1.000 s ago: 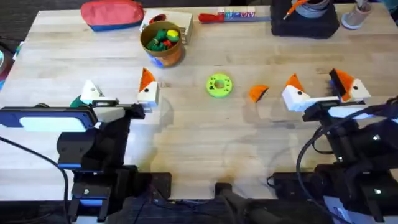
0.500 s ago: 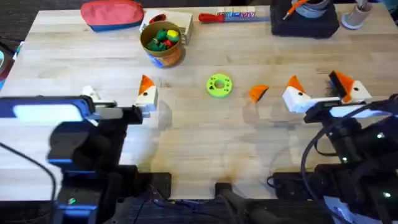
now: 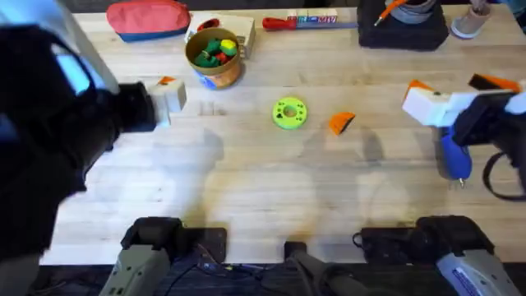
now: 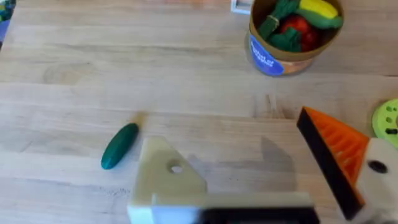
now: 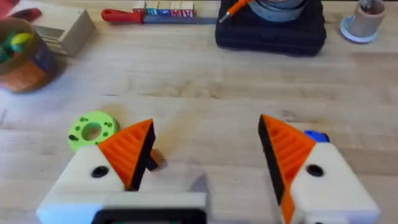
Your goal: Pick up the gripper from the table and insert it into the empty holder that is missing its gripper. Then pick up a screw, insert it into the mounting hole, and use the screwdriver to tighten it. Finally, clean up the table by picking up the vegetable and placing it into the bucket.
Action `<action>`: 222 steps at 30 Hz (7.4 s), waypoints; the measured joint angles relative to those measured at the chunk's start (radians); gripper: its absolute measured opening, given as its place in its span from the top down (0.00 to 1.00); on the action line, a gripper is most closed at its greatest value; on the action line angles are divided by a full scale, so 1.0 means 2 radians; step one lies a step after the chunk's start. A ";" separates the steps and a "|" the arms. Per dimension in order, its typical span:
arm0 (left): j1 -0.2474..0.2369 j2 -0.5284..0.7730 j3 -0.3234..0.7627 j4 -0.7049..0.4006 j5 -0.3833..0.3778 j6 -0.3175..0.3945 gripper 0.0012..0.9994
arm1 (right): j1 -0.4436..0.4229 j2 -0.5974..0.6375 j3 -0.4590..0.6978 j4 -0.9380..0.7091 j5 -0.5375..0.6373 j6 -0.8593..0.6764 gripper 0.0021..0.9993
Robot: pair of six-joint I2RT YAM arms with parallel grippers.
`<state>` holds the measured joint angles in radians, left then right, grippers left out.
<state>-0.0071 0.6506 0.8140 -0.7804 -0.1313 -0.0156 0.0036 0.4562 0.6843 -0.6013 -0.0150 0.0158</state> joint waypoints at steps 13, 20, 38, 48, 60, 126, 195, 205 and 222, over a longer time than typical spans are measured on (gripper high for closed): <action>0.111 0.189 0.013 0.006 -0.025 0.037 0.10 | 0.000 0.058 0.027 -0.003 -0.016 0.002 0.01; 0.225 0.300 0.013 0.053 -0.020 0.083 0.10 | 0.000 0.058 0.027 -0.003 -0.016 0.002 0.01; 0.197 0.288 0.013 0.052 0.047 0.099 0.41 | 0.000 0.058 0.027 -0.003 -0.016 0.002 0.01; -0.063 0.132 0.013 0.032 0.063 0.098 0.15 | 0.000 0.058 0.027 -0.003 -0.016 0.002 0.01; -0.271 0.100 0.013 0.171 0.108 0.098 0.14 | 0.000 0.058 0.027 -0.003 -0.016 0.002 0.01; -0.262 -0.323 -0.404 0.364 0.268 0.093 0.14 | 0.000 0.058 0.027 -0.004 -0.016 0.002 0.01; -0.262 -0.323 -0.404 0.378 0.371 -0.064 0.14 | 0.128 0.321 0.161 -0.155 -0.091 -0.073 0.01; -0.262 -0.323 -0.404 0.378 0.371 -0.064 0.14 | 0.169 0.447 0.162 -0.125 -0.030 -0.125 0.13; -0.262 -0.323 -0.404 0.378 0.370 -0.064 0.14 | 0.169 0.514 0.162 -0.096 -0.015 -0.138 0.59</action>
<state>-0.5320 0.0055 0.0055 -0.0254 0.6095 -0.1444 0.3420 1.4834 1.0073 -0.7930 -0.0452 -0.2593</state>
